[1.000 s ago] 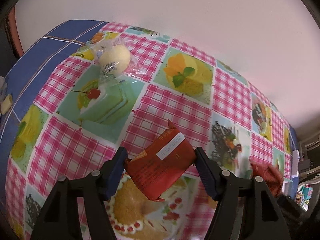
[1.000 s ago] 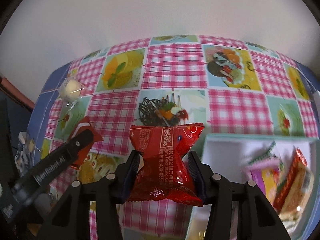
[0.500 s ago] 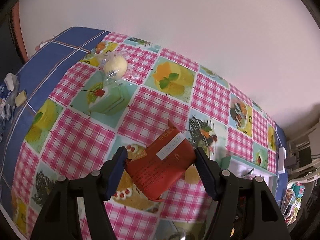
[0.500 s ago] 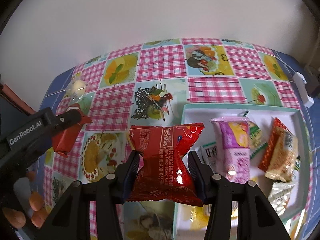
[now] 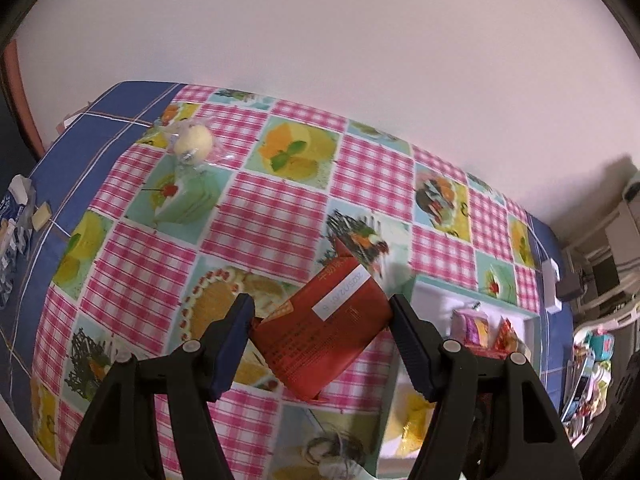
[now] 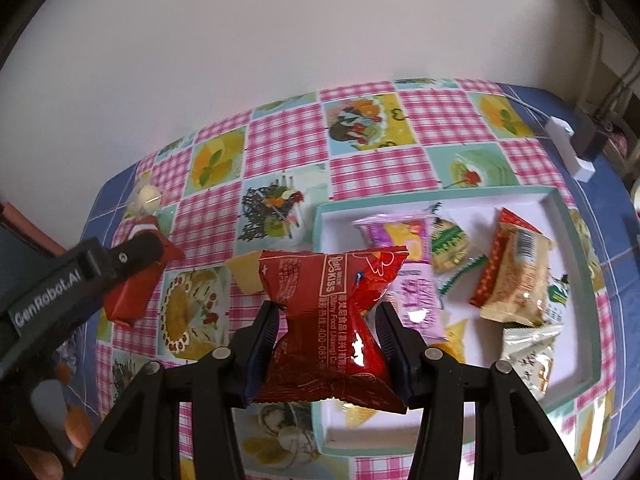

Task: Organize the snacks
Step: 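Carry both packs over the white tray and open both grippers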

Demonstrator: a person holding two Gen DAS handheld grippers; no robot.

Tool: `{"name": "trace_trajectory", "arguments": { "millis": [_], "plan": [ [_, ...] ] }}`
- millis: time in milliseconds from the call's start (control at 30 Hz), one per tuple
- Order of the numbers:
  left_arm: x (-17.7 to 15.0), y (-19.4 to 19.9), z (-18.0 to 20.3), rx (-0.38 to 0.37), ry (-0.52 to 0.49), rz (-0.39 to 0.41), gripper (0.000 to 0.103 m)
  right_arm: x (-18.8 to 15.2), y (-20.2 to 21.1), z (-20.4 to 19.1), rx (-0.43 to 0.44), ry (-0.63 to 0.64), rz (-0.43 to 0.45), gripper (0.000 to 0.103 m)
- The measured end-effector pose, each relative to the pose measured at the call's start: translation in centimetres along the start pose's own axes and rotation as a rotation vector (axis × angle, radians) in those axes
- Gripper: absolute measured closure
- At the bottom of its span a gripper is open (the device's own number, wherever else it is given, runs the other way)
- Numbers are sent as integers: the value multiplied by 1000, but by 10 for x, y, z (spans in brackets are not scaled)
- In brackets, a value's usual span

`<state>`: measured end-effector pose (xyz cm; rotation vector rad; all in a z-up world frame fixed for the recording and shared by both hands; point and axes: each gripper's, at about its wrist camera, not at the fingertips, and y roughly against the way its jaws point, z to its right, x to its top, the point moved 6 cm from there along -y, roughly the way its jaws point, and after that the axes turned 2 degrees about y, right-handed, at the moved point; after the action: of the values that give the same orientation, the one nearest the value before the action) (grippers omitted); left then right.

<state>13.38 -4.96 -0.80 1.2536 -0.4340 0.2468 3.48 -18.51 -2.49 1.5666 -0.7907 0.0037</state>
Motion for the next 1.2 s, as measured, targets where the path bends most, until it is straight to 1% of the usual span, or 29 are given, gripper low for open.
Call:
{"name": "trace_trajectory", "arguments": {
  "millis": [167, 300, 367, 533, 633, 833, 1000, 1200],
  "plan": [
    [-16, -6, 20, -21, -40, -31, 33, 0, 10, 21, -14, -30, 15, 50],
    [-33, -19, 40, -50, -87, -69, 33, 3, 13, 46, -22, -89, 15, 50],
    [-40, -27, 49, -59, -106, -87, 33, 3, 12, 64, -35, -130, 10, 50],
    [-59, -47, 71, -77, -154, -136, 33, 5, 13, 114, -103, -215, 15, 49],
    [-68, -54, 82, -64, -192, -142, 33, 4, 13, 142, -138, -267, 22, 49],
    [-80, -60, 98, -71, -241, -158, 33, 0, 15, 187, -185, -355, 33, 49],
    [-94, -67, 113, -87, -282, -189, 33, -9, 10, 212, -200, -411, 8, 49],
    [-107, -73, 125, -92, -326, -205, 33, -18, 0, 225, -203, -440, -29, 48]
  ]
}}
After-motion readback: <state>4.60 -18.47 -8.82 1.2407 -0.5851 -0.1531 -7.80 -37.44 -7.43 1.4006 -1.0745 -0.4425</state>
